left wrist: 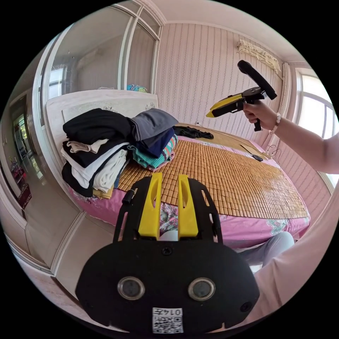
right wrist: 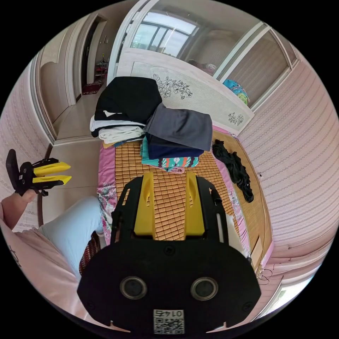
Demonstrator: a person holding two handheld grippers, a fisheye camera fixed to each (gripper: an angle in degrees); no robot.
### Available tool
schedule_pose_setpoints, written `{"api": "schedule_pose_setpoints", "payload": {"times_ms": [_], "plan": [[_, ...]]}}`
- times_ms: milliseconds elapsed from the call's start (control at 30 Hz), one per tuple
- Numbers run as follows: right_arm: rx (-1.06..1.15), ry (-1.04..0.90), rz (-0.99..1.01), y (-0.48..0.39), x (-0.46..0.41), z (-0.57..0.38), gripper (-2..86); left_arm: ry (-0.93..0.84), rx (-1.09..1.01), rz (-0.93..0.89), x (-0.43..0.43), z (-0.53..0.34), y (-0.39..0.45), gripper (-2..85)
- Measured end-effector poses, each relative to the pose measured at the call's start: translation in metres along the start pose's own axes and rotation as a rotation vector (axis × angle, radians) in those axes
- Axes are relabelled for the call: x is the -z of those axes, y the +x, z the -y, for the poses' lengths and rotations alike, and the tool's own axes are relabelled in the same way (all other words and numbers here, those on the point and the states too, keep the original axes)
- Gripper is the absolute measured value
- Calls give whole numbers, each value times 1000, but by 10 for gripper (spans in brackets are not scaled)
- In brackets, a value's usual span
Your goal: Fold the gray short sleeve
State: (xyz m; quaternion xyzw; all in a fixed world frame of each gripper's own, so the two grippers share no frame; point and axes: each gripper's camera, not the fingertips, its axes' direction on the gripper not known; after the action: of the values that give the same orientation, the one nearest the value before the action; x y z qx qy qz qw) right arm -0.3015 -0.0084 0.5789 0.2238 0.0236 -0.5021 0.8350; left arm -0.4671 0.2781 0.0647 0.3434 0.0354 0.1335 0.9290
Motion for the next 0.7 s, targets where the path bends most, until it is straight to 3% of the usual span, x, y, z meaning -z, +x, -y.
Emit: {"api": "schedule_pose_setpoints", "payload": {"times_ms": [200, 367, 700], "plan": [[-28, 13, 18, -55, 18, -20, 134, 46, -44, -91, 36, -4, 22, 80], [-9, 28, 7, -88, 25, -16, 135, 167, -87, 32, 81, 2, 12, 87], [88, 42, 20, -147, 1, 35, 136, 158, 17, 233, 120, -15, -72, 88]]}}
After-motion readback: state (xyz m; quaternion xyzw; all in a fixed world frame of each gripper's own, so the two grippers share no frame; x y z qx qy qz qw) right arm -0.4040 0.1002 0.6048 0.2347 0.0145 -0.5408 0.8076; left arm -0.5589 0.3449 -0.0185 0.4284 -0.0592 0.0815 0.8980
